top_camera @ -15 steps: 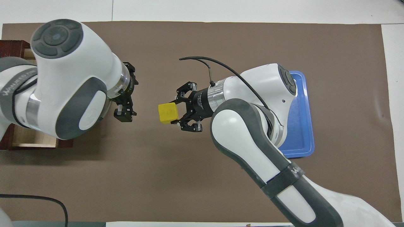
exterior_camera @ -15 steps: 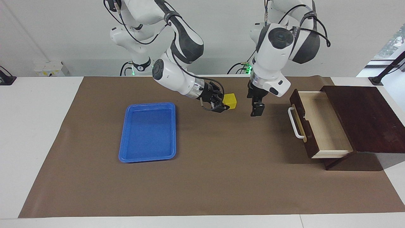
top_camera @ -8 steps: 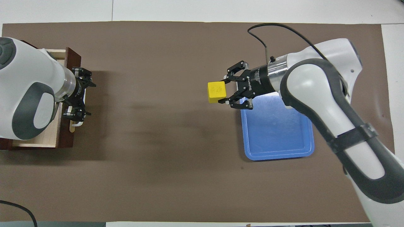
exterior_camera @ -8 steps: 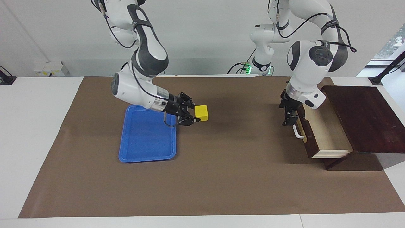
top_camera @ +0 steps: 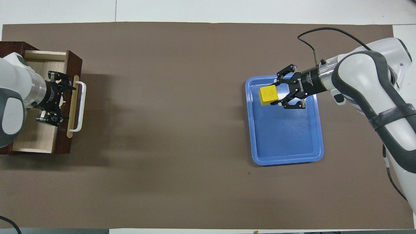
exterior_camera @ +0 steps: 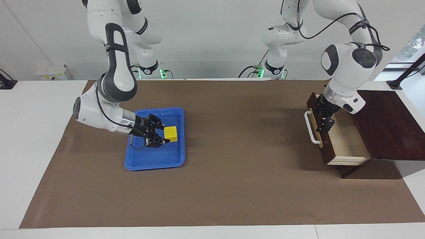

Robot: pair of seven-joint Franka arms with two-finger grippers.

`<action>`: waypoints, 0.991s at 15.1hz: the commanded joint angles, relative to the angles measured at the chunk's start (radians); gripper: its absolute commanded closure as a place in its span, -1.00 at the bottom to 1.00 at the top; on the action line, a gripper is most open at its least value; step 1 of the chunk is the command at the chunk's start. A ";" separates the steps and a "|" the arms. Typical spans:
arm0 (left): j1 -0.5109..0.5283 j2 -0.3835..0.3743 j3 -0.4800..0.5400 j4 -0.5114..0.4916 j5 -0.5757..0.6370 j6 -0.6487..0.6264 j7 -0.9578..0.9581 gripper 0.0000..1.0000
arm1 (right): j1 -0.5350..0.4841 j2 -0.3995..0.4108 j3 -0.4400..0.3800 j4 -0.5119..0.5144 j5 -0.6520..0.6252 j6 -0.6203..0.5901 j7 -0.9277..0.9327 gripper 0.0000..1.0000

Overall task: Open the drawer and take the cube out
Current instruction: 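Carry the cube over the blue tray with the right gripper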

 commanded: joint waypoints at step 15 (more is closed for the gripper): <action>0.061 -0.020 -0.008 0.143 0.022 -0.112 0.309 -1.00 | -0.159 -0.015 0.009 -0.169 -0.110 -0.110 -0.232 1.00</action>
